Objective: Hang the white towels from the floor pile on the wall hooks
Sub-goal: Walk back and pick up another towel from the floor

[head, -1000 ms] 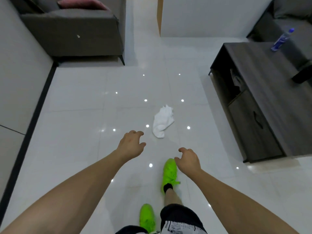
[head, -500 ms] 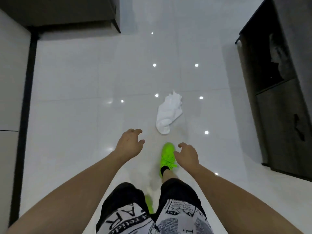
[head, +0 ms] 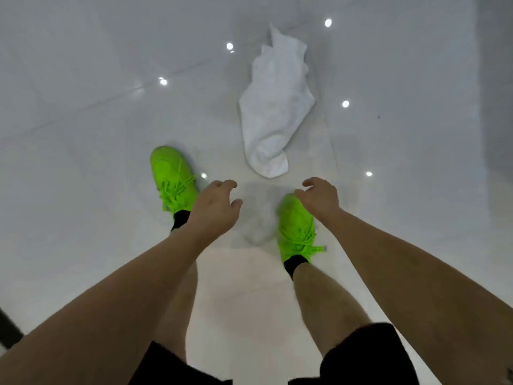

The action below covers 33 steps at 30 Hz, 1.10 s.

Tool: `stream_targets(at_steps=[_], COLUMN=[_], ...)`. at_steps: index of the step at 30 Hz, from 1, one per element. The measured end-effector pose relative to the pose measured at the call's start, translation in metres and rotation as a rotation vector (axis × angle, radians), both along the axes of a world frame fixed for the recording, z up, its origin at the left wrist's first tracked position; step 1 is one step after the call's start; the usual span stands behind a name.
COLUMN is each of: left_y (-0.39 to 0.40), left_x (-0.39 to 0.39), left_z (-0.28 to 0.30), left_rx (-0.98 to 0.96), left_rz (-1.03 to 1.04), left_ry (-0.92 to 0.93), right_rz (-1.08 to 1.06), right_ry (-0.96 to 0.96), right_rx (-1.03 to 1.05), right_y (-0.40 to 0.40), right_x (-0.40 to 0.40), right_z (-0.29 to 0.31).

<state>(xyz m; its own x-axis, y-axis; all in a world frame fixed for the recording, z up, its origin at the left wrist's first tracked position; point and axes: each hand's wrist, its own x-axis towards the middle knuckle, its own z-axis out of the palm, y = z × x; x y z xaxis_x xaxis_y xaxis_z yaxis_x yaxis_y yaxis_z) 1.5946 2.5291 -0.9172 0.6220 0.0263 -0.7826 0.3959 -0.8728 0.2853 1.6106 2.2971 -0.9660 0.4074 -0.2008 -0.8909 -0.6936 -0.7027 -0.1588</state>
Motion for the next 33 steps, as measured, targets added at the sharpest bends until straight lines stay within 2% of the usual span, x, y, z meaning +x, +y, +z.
stream_targets(at_steps=[4,8,12,16,19,22,26,33], left_y=[0.007,0.021,0.042,0.052,0.046,0.027,-0.016,-0.124], left_x=[0.009,0.007,0.009,0.019,0.033,0.059,0.122,0.232], left_z=[-0.107,-0.164,-0.173,-0.146,-0.094,-0.011,0.125,0.390], left_rx=[-0.019,-0.040,-0.020,0.014,0.026,0.015,-0.025,-0.193], left_rz=[-0.060,-0.127,-0.222,-0.260,-0.253,-0.281,-0.366,-0.444], left_ry=[0.037,0.122,0.141,0.168,0.175,0.166,0.031,-0.295], right_rz=[-0.195,-0.329,-0.469,-0.467,-0.432,-0.406,-0.338,-0.424], right_ry=[0.012,-0.056,-0.082,-0.018,-0.027,-0.083,-0.267,-0.541], right_rx=[0.017,0.014,0.006,0.080,0.120,0.130,0.112,0.320], right_y=[0.019,0.034,0.048,0.065,0.075,0.071,0.040,-0.049], right_x=[0.001,0.002,-0.009,-0.020,-0.017,0.001,0.060,0.149], right_z=[-0.106,-0.169,-0.183,-0.152,-0.094,-0.008,0.135,0.408])
